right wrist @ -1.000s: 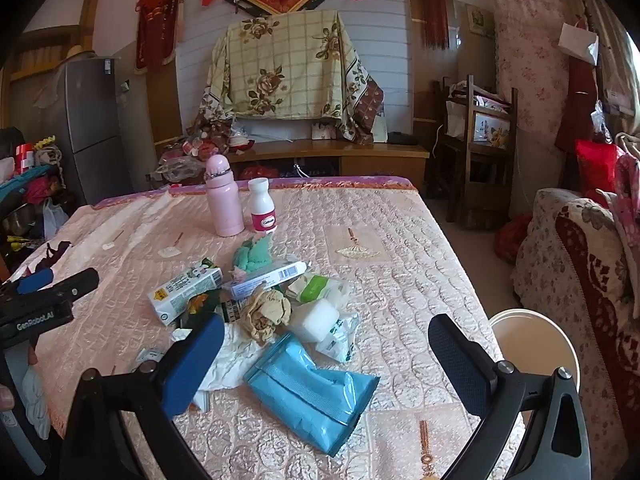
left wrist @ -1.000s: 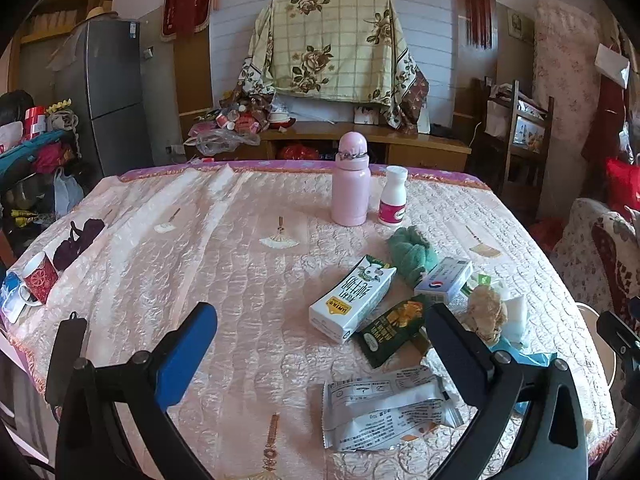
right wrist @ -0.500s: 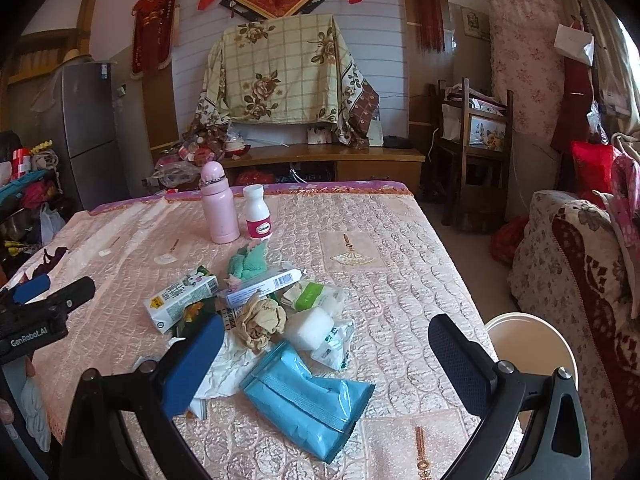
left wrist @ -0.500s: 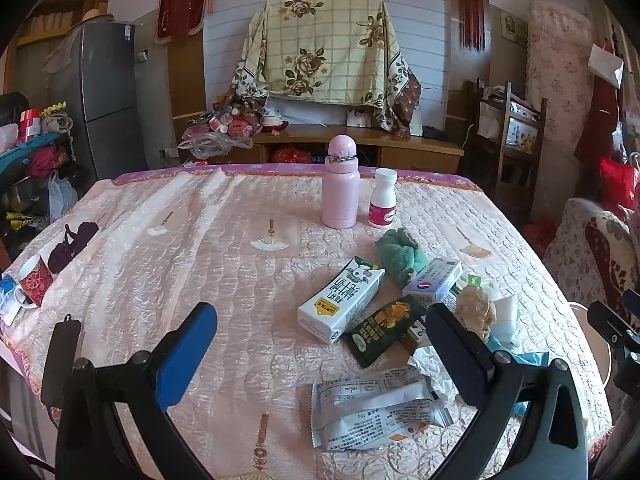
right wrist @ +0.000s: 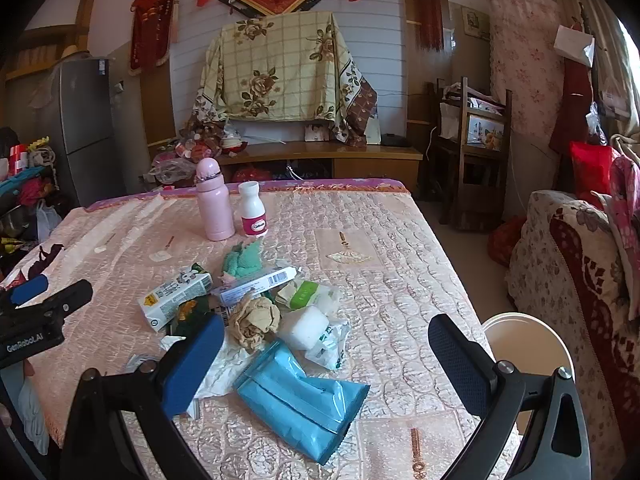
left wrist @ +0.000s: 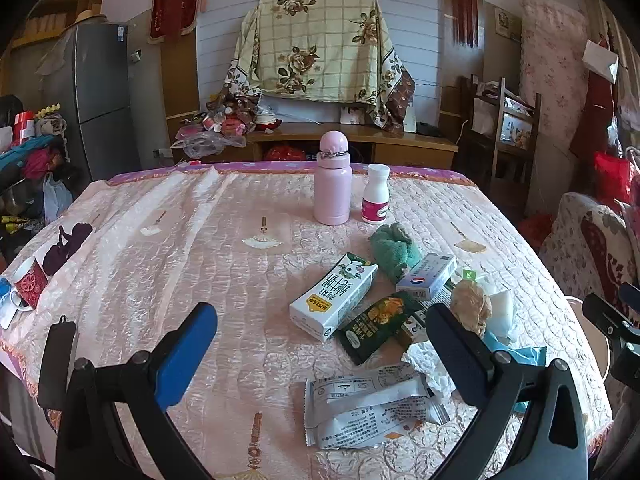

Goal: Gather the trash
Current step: 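Move both tools back from the bed toward the scattered trash, then grasp the white milk carton with the left tool while the right tool grasps crumpled brown paper, then carry both items to the white bucket and open both tools to drop them, then grasp the green snack wrapper with the left tool while the right tool grasps the blue tissue pack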

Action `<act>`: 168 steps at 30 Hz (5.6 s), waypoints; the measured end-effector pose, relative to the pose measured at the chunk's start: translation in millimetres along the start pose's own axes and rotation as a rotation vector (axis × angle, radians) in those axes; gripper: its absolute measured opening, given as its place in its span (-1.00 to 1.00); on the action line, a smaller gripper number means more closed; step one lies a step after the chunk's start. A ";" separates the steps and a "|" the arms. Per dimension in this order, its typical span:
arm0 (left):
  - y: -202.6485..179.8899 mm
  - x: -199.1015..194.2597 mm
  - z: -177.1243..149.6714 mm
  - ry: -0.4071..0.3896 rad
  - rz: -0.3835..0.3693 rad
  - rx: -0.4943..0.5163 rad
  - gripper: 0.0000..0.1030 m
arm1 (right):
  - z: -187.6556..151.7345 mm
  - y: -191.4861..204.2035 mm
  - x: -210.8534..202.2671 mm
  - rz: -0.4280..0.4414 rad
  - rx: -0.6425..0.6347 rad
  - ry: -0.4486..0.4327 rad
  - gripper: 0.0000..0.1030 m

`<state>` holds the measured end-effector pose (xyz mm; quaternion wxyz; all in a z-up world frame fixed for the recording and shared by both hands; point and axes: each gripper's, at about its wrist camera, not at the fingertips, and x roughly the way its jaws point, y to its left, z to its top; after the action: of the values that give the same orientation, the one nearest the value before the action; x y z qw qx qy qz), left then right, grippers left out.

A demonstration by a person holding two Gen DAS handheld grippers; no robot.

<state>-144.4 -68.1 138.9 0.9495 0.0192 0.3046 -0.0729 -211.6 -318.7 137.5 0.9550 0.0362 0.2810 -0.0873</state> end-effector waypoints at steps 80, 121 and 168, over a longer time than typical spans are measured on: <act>-12.3 140.1 50.6 0.362 -0.121 0.190 -0.53 | 28.3 22.4 124.5 0.466 -0.064 0.310 -0.44; -36.6 66.6 31.3 0.368 -0.311 -0.049 -0.24 | -10.3 -146.2 47.6 0.249 0.088 0.273 -0.43; -229.4 49.0 10.2 0.225 -0.362 0.192 0.38 | -55.8 -247.0 57.6 0.033 0.288 0.295 0.54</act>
<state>-133.5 -302.0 120.5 0.8748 0.0625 0.3987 -0.2680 -239.8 -563.1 54.4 0.8898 0.1893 0.4018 -0.1046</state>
